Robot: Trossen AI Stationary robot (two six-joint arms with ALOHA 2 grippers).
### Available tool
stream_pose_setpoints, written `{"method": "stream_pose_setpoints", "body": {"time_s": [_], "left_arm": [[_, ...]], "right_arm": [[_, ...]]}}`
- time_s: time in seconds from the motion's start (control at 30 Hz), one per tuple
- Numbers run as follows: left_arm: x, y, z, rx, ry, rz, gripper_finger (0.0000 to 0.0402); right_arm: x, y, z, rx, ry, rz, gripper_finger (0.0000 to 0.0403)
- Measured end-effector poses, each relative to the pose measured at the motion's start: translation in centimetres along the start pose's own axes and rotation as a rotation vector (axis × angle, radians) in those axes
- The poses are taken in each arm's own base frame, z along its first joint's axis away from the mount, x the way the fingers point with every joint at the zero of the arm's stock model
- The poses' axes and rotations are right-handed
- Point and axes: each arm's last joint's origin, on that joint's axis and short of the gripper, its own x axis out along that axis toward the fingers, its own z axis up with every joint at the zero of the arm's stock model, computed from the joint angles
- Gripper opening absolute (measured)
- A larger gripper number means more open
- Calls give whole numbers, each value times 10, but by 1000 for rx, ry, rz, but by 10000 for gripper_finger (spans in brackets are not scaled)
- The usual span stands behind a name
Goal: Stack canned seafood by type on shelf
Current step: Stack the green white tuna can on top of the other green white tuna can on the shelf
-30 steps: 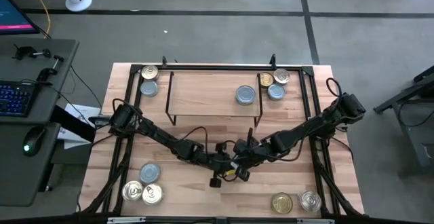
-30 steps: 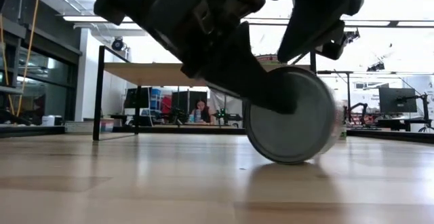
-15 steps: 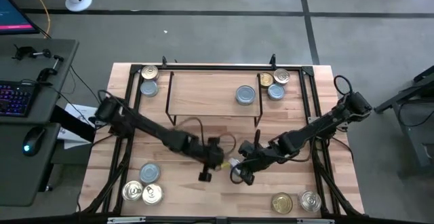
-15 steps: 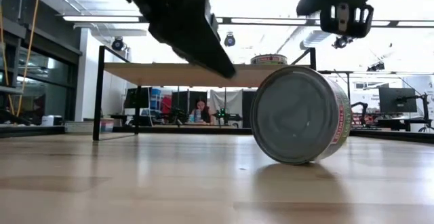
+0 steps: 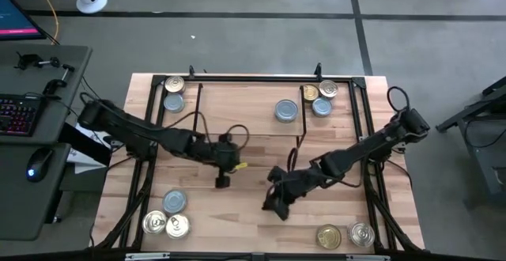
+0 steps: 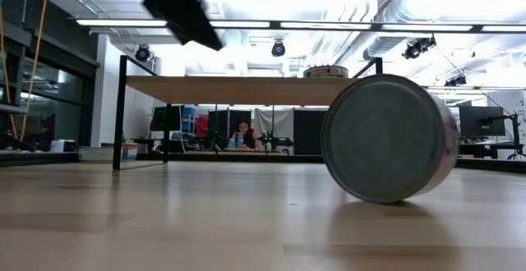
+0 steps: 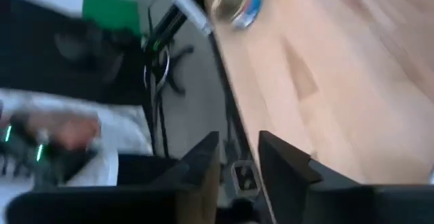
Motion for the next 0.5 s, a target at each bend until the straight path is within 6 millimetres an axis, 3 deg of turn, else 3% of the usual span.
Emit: {"method": "stream_pose_setpoints", "body": {"time_s": [0.13,0.27,0.5], "left_arm": [[-11,2,-21,-85,-15,-13,0],[-13,4,-41,-163,-20,-22,0],[-7,6,-55,-232,-76,-42,0]], "right_arm": [[-17,27,-7,-88,106,-96,130],[-21,35,-26,-124,238,-313,150],[20,26,-62,-78,187,-575,163]]}}
